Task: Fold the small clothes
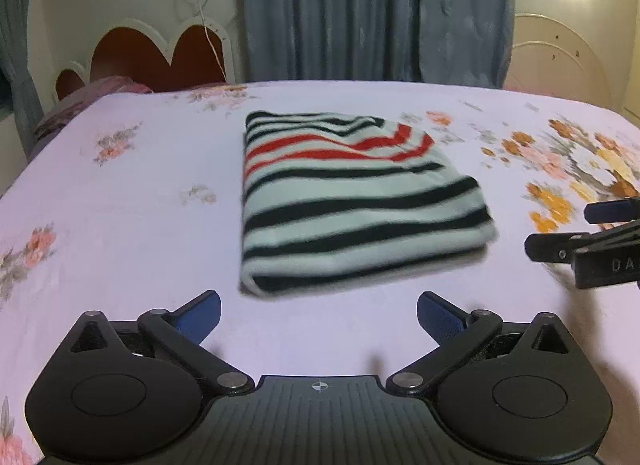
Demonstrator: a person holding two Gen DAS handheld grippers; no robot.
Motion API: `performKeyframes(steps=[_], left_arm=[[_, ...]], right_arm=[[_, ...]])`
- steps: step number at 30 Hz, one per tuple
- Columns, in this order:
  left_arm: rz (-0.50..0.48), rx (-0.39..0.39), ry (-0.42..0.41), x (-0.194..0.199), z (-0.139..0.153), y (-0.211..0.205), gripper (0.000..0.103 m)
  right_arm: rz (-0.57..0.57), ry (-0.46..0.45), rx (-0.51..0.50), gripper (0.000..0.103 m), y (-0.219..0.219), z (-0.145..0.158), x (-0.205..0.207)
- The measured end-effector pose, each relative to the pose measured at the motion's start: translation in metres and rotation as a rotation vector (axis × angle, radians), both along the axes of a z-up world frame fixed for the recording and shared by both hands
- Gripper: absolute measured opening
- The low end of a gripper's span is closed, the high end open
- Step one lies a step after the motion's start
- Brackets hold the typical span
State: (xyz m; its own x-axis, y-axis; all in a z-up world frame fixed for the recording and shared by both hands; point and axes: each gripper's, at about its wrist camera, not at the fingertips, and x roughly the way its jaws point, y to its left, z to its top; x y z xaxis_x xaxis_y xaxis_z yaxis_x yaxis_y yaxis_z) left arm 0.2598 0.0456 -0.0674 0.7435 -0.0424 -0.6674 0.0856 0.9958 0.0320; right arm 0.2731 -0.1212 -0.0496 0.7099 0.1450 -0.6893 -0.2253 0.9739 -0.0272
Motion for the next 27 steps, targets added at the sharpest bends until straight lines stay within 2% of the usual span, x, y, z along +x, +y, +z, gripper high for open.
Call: performKeyframes(steps=[4,10,14,27], left_arm=[[0.019,-0.053,-0.017,-0.025,0.013,-0.001,0.103],[0.033,-0.048,-0.053,-0.058,0.036,-0.007,0.103],[0.041,-0.09,-0.09,-0.083,0.054,-0.005,0.103],[0.04,-0.04,-0.173,-0.157,0.086,-0.015,0.103]], right_arm=[[-0.046,-0.038,0.035,0.102,-0.014,0.015,-0.031],[-0.084,-0.092,0.089,0.102,-0.023,0.041,-0.064],[-0.092,-0.109,0.087,0.102,-0.023,0.056,-0.084],[-0.072,-0.159,0.092,0.102,-0.02,0.082,-0.154]])
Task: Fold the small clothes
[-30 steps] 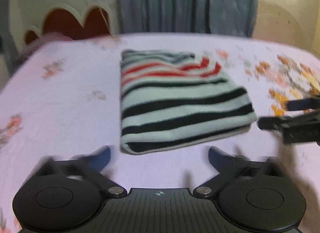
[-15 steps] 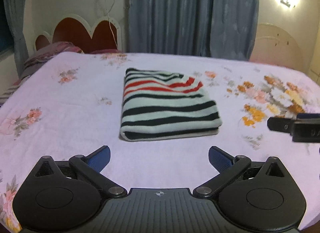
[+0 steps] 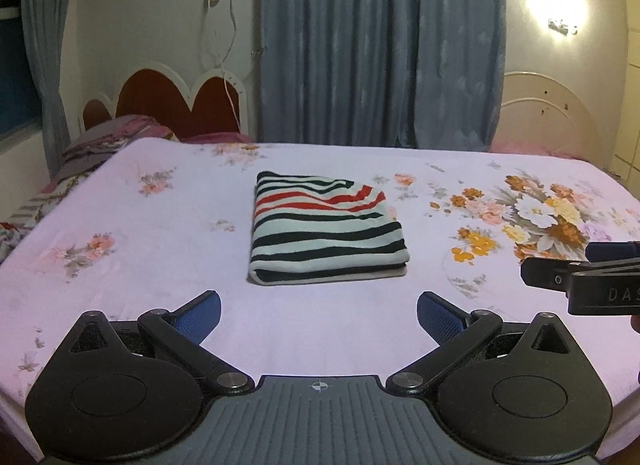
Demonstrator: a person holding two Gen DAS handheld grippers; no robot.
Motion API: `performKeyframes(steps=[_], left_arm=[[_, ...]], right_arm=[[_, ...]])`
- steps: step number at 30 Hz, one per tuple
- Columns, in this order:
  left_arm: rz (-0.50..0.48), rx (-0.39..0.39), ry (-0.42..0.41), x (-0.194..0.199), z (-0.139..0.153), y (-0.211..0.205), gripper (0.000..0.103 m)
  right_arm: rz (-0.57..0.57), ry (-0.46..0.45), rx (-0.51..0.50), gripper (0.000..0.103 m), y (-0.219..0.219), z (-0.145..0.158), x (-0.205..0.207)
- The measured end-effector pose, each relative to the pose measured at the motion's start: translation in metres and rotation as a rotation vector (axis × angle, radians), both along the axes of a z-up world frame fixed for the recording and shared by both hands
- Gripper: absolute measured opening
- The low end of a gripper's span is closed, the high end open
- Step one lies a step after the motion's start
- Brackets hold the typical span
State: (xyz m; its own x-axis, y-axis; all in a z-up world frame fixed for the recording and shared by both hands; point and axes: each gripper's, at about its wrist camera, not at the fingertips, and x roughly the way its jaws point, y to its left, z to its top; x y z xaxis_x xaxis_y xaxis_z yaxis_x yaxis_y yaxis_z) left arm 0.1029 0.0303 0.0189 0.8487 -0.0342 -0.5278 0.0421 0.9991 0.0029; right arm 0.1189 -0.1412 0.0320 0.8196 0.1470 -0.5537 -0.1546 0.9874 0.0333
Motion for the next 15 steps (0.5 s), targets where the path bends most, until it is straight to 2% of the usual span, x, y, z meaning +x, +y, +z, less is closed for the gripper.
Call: performKeyframes(steps=[15], left_arm=[[0.001,0.003,-0.028,-0.017,0.011,0.001,0.103]], right_arm=[[-0.016,-0.026,-0.002,0.102,0.001,0.011,-0.018]])
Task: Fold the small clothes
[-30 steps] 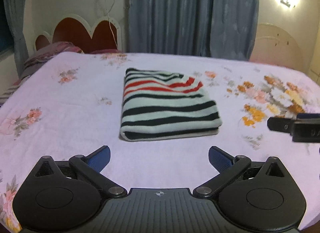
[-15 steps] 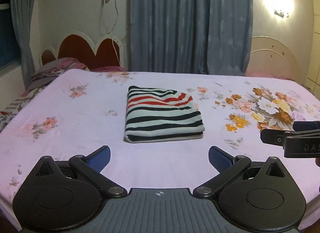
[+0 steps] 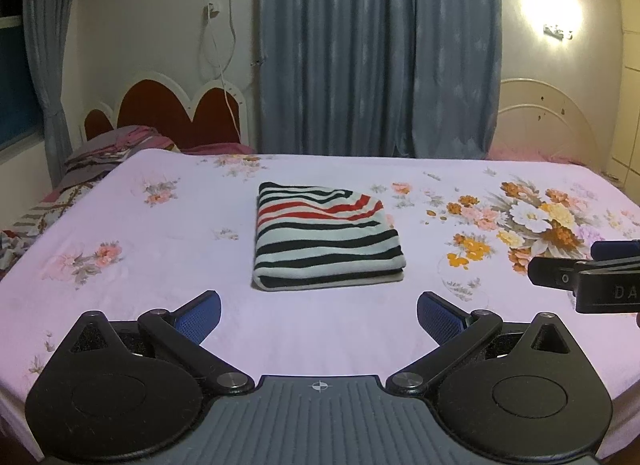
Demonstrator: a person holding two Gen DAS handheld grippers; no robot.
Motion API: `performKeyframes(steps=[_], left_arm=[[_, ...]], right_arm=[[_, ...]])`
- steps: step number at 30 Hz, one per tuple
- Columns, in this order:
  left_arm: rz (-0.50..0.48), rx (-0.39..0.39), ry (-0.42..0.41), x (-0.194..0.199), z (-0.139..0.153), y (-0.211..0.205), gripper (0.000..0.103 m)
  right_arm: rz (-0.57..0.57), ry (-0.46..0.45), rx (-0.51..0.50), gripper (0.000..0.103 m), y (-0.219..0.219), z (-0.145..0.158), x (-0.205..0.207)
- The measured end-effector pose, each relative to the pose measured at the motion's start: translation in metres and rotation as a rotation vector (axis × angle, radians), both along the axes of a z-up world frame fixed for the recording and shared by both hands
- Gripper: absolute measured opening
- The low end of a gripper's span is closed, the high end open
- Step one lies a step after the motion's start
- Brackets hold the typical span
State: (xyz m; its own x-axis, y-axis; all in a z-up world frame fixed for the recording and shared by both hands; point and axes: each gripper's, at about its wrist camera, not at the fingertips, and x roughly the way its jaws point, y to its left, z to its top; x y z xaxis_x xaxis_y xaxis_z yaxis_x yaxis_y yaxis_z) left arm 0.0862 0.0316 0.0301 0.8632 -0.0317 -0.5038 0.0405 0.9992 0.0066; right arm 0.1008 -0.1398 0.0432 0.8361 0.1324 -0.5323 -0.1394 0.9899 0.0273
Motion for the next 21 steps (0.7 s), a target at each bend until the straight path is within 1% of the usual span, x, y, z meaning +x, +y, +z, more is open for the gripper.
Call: performKeyframes(steps=[9,21], left_arm=[[-0.004,0.002,0.005,0.0031,0.0016,0.0002,0.103],[-0.007,0.01,-0.016,0.0053,0.0021,0.0026,0.103]], right_arm=[[0.0,-0.002,0.0,0.102,-0.0001,0.0009,-0.0007],[0.001,-0.004,-0.001,0.102,0.004,0.0018,0.0018]])
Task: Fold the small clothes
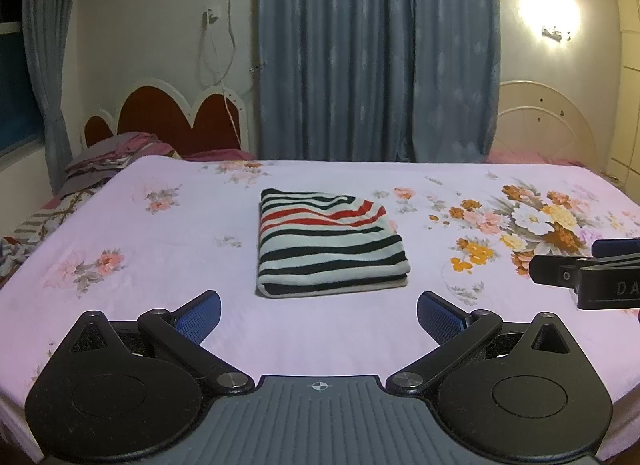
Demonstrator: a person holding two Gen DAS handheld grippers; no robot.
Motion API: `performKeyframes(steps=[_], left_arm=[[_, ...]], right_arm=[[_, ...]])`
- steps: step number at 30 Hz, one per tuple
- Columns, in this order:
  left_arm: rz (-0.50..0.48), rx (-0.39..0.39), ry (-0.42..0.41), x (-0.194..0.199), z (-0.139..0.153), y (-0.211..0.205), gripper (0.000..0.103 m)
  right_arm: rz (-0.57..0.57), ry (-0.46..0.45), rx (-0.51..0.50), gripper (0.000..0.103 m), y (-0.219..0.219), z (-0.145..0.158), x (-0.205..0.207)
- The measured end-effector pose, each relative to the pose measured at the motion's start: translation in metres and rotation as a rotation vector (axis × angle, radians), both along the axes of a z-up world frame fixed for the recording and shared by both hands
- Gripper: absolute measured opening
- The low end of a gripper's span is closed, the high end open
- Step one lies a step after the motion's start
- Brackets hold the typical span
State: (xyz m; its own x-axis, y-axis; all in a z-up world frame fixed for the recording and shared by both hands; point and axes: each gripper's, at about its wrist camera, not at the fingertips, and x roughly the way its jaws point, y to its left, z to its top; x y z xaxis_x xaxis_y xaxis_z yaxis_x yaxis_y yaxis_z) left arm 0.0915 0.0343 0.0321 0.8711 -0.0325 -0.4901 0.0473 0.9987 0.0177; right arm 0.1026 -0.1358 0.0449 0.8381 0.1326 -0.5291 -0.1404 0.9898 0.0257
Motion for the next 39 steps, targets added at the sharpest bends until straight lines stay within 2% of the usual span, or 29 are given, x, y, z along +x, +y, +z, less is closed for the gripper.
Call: performKeyframes(steps=[39], left_arm=[[-0.007,0.0,-0.013,-0.0055,0.0016,-0.0029,0.103]], right_arm=[[0.006,-0.003,0.0,0.102,0.0028,-0.0006,-0.0021]])
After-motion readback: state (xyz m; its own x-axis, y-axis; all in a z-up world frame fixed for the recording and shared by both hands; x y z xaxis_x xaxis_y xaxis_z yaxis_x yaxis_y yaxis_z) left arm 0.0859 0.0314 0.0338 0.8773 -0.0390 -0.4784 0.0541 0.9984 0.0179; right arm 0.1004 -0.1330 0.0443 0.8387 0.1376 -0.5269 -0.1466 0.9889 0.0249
